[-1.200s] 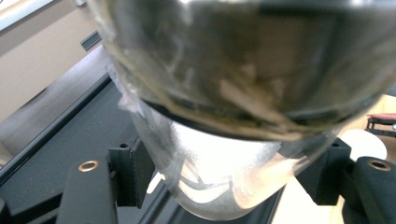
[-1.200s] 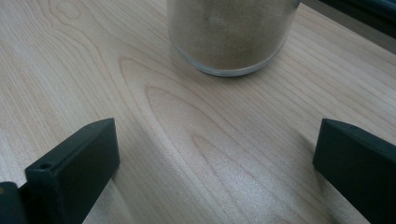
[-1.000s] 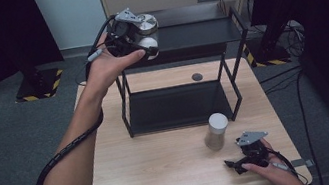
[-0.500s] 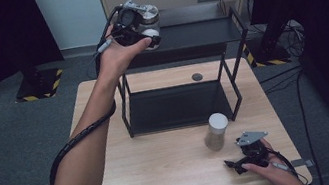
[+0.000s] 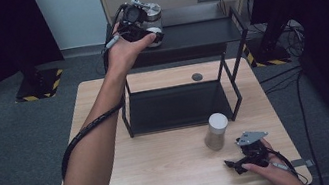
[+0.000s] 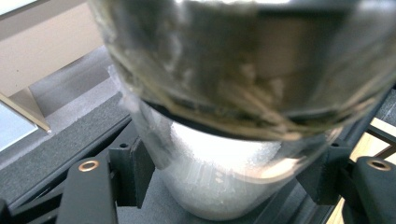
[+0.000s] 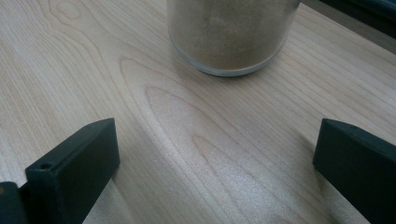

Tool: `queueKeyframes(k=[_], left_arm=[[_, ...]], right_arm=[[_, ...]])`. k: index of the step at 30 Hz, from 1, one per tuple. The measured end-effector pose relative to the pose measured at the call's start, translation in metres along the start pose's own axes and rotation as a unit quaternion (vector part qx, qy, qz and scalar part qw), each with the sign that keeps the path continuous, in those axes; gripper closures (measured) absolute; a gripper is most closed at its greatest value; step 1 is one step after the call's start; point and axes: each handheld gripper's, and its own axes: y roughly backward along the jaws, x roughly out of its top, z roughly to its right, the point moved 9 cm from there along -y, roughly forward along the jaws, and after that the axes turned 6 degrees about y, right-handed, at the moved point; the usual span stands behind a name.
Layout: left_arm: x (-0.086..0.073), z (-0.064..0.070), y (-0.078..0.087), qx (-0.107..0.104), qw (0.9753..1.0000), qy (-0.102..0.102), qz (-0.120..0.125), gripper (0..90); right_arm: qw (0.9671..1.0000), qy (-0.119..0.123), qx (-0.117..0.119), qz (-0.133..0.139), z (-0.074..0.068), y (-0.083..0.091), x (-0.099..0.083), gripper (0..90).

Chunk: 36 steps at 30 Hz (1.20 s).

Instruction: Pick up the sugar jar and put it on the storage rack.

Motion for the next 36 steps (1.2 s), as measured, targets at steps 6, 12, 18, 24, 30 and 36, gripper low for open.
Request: queueKeyframes(k=[6, 12, 18, 24, 30, 36], left_arm=[[-0.001, -0.001, -0.004, 0.002, 1.0, 0.005, -0.004, 30.3], [0.0, -0.003, -0.008, -0.003, 0.9999, 0.015, -0.004, 30.2], [0.002, -0.005, -0.011, -0.009, 0.9995, 0.029, -0.007, 30.2], [0.001, -0.008, -0.013, -0.024, 0.9989, 0.04, -0.008, 30.1], [0.001, -0.007, -0.013, -0.013, 0.9991, 0.038, -0.011, 26.6], [-0.001, -0.001, -0.003, 0.002, 0.9994, 0.035, -0.004, 9.9]], right_arm=[[1.0, 0.0, 0.0, 0.0, 0.0, 0.0, 0.0, 0.9], [1.0, 0.0, 0.001, 0.0, 0.0, 0.0, 0.0, 1.0], [1.0, 0.0, 0.002, 0.0, 0.001, 0.0, 0.0, 1.1], [1.0, 0.001, 0.002, 0.0, 0.001, 0.0, 0.0, 1.2], [1.0, 0.001, 0.002, 0.0, 0.001, 0.0, 0.0, 1.2], [1.0, 0.002, 0.002, 0.001, 0.001, 0.0, 0.0, 1.2]])
